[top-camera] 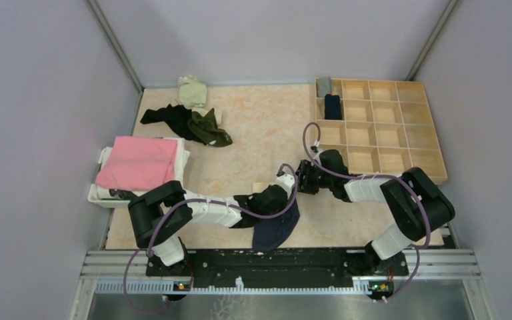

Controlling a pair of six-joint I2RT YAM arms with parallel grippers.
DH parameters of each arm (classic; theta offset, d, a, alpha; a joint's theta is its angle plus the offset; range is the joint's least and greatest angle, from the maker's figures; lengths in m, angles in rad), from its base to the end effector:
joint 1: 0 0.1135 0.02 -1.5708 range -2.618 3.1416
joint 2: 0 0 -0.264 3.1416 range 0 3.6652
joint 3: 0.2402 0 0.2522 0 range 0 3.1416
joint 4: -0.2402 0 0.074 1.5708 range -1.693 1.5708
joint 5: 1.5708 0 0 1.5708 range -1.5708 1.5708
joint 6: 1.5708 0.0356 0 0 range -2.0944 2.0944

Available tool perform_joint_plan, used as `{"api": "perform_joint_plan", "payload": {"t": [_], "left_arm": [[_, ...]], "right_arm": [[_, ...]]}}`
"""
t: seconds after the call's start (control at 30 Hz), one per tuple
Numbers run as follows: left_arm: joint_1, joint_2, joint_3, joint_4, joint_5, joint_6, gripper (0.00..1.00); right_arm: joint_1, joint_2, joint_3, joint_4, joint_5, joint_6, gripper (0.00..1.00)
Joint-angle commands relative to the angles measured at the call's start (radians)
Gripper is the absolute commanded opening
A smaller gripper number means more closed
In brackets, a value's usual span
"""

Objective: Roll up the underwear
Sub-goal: Fold the underwear at the center of the board.

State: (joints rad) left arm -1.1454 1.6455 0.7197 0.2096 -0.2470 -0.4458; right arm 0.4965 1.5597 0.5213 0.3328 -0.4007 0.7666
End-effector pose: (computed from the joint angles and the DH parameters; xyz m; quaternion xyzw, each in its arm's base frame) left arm 0.1387 -0.2849 0.1458 0.2616 0.8660 -0.2153 0.3679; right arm 0.2346 0.1429 0.1276 0.0371 0.8929 0.3884 0.2249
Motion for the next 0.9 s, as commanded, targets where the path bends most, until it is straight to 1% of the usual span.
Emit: {"api": "perform_joint_plan", "payload": {"t": [0.0, 0.17, 0.37, 0.47, 0.53, 0.7, 0.73, 0.87], "left_arm": [[-0.016, 0.035, 0.001, -0.004, 0.044, 0.004, 0.27], [-0.021, 0.034, 0.004, -0.003, 0.045, 0.007, 0.27], [-0.024, 0.030, 0.000, -0.009, 0.036, 0.008, 0.27], [-0.024, 0.030, -0.001, -0.012, 0.034, 0.007, 0.27], [-0.024, 0.028, -0.003, -0.012, 0.032, 0.007, 0.27], [-0.024, 0.017, -0.011, -0.016, 0.014, -0.001, 0.26], [-0.024, 0.011, -0.013, -0.020, 0.007, -0.004, 0.26], [-0.024, -0.043, -0.028, -0.043, -0.033, -0.010, 0.28]], "right_arm": [[0.013, 0.082, -0.009, -0.129, -0.029, -0.085, 0.48], [0.013, 0.149, 0.030, -0.123, -0.020, -0.081, 0.47], [0.011, 0.165, 0.061, -0.149, 0.008, -0.096, 0.37], [0.004, 0.150, 0.056, -0.170, 0.028, -0.109, 0.32], [-0.003, 0.134, 0.045, -0.177, 0.034, -0.117, 0.25], [-0.011, 0.070, 0.008, -0.163, 0.057, -0.118, 0.02], [-0.012, 0.057, 0.002, -0.161, 0.063, -0.116, 0.00], [-0.012, -0.022, -0.038, -0.156, 0.103, -0.084, 0.00]]}}
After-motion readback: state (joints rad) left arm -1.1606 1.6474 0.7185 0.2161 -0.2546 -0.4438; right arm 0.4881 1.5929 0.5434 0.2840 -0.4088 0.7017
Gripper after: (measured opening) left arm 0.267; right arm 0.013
